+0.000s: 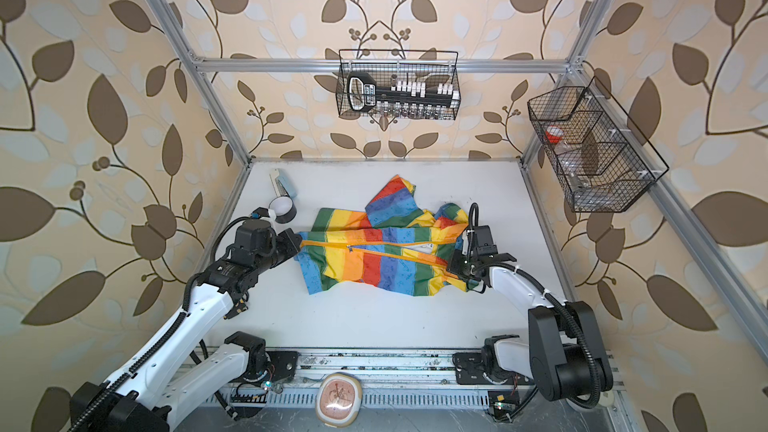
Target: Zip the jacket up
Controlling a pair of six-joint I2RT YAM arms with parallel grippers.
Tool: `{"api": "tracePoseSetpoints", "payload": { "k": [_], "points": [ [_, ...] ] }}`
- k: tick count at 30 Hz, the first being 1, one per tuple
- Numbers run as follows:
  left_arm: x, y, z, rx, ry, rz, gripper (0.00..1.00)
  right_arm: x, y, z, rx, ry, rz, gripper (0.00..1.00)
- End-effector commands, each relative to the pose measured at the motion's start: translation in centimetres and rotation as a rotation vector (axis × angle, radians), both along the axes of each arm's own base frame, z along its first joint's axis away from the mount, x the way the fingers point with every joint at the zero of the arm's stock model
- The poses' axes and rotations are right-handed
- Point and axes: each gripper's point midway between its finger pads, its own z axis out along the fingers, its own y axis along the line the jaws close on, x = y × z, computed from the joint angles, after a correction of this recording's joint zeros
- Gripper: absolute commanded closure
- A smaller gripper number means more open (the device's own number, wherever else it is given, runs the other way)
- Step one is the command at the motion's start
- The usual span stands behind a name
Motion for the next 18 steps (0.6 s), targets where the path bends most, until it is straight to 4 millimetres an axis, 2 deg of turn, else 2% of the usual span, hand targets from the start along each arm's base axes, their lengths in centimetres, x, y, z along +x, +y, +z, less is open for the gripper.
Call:
{"api": "tracePoseSetpoints", "payload": {
  "k": [1, 2, 6, 8, 11, 18],
  "points": [
    [0.5, 1.3, 1.3, 0.022, -0.053, 0.053, 1.0, 0.3, -1.9, 0.4, -0.046, -0.001, -0.064, 0.93],
    [0.5, 1.1, 1.1, 0.012, -0.047, 0.051, 1.0, 0.5, -2.1, 1.1, -0.032, -0.018, -0.074, 0.87],
    [0.3, 0.7, 0.7, -0.009, -0.036, 0.035, 1.0, 1.5, -2.8, 4.8, -0.011, -0.13, -0.107, 0.54],
    [0.3, 0.7, 0.4, -0.007, -0.028, 0.032, 1.0, 2.1, -2.8, 6.3, 0.014, -0.171, -0.116, 0.45],
    [0.3, 0.6, 0.3, -0.011, -0.027, 0.03, 1.0, 3.1, -2.6, 7.3, 0.054, -0.194, -0.125, 0.41],
    [0.5, 0.5, 0.3, -0.012, -0.024, 0.028, 1.0, 5.3, -1.6, 6.9, 0.143, -0.184, -0.141, 0.42]
  ]
}}
